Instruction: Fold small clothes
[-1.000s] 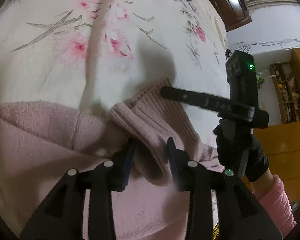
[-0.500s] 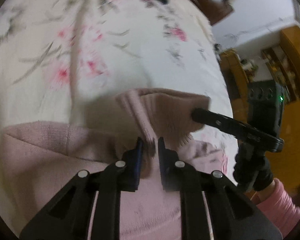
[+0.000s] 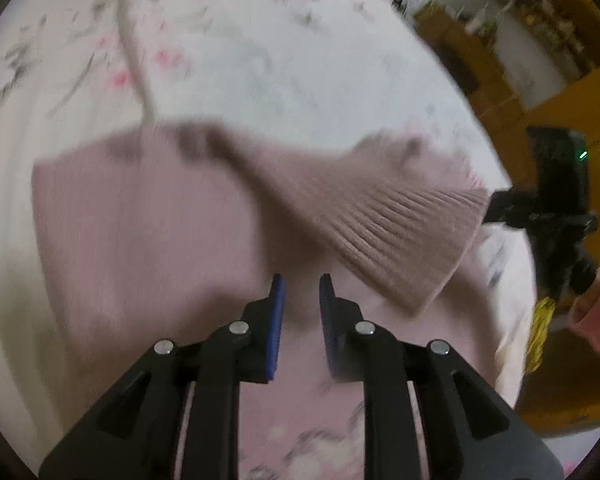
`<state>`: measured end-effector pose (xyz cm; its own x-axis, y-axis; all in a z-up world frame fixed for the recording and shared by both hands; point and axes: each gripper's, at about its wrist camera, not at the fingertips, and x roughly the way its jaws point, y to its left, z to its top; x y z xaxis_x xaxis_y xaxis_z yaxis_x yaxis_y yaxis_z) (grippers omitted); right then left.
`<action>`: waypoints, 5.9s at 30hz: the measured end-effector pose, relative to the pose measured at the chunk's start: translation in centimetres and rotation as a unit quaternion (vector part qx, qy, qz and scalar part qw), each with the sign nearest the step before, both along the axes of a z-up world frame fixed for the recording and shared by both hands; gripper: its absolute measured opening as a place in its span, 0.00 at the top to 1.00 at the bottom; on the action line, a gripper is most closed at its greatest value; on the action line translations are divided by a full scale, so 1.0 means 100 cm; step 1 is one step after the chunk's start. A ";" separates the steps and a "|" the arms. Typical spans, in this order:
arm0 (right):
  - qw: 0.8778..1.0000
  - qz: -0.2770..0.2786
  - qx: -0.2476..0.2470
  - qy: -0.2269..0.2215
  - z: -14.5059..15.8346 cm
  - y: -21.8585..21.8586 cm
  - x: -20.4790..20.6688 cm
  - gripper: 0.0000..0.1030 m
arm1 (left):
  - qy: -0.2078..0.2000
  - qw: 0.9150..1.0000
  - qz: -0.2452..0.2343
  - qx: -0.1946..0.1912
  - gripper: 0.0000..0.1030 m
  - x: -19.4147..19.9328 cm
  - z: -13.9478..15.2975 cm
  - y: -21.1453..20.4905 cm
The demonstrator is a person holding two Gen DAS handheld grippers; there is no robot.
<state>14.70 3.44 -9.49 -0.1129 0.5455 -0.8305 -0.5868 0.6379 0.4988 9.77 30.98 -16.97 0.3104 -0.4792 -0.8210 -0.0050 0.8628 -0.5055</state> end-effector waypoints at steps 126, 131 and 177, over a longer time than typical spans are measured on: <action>0.978 -0.195 0.068 0.040 -0.040 -0.183 -0.384 0.54 | 0.028 0.978 0.208 0.002 0.17 -0.399 -0.009 -0.016; 0.974 -0.213 0.066 0.048 -0.042 -0.185 -0.382 0.55 | 0.034 0.982 0.183 0.037 0.18 -0.399 -0.011 -0.027; 0.949 -0.236 0.196 0.070 0.008 -0.202 -0.219 0.88 | -0.064 0.972 0.218 -0.067 0.92 -0.243 0.028 0.033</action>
